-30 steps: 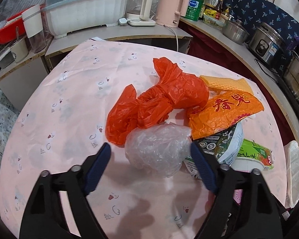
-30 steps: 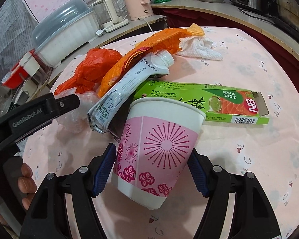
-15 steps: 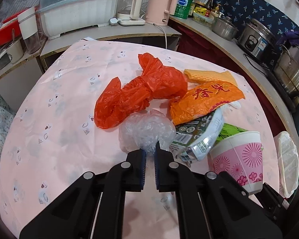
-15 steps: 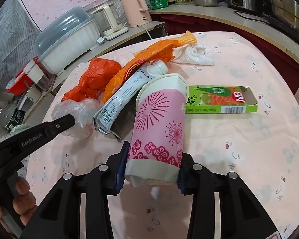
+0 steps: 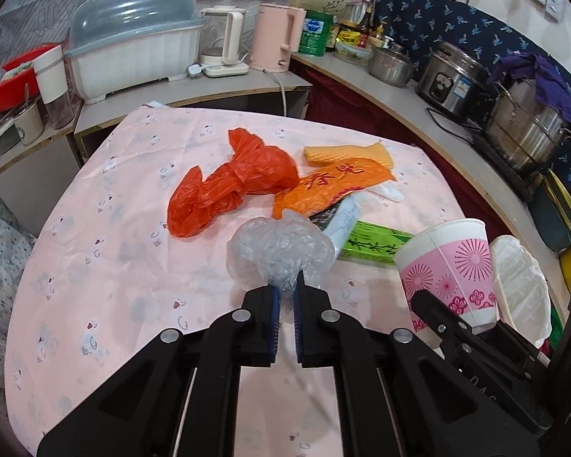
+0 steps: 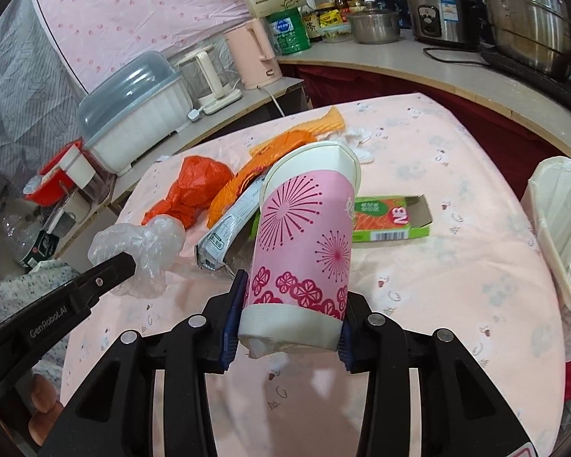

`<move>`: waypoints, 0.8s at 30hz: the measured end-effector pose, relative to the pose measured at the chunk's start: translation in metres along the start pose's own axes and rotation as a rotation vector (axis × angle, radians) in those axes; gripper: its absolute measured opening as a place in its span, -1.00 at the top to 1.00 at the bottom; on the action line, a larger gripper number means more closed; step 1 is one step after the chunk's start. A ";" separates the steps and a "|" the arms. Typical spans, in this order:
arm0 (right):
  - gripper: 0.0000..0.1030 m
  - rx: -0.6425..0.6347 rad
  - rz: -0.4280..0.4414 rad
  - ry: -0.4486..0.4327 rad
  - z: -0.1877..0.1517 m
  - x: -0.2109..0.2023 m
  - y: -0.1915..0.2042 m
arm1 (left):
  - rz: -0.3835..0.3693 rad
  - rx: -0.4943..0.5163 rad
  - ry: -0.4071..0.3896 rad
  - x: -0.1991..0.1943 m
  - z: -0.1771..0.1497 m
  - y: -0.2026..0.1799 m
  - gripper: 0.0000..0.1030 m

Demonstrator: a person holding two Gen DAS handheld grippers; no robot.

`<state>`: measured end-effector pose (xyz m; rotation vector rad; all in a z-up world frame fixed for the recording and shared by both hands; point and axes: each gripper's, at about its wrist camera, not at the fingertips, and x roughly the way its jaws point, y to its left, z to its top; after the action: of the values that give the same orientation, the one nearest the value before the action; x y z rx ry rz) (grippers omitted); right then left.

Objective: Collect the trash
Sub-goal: 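Lift the pink cup and clear plastic and carry them toward the bin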

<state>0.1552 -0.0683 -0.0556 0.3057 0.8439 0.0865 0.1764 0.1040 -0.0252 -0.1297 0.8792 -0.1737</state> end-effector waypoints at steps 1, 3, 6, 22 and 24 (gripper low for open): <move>0.25 0.002 -0.001 -0.007 0.000 -0.004 -0.002 | -0.002 0.008 -0.006 -0.004 -0.001 -0.004 0.89; 0.25 0.006 -0.004 -0.024 0.001 -0.012 -0.006 | -0.009 0.022 -0.017 -0.010 -0.001 -0.011 0.89; 0.25 0.012 -0.007 -0.046 0.002 -0.024 -0.011 | -0.023 0.043 -0.030 -0.019 -0.002 -0.023 0.89; 0.25 0.069 -0.056 -0.166 0.008 -0.084 -0.067 | -0.115 0.194 -0.062 -0.048 -0.012 -0.111 0.89; 0.25 0.082 -0.069 -0.179 0.008 -0.091 -0.078 | -0.126 0.216 -0.066 -0.049 -0.013 -0.125 0.89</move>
<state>0.0975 -0.1619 -0.0084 0.3553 0.6801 -0.0401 0.1237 -0.0090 0.0264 0.0106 0.7819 -0.3789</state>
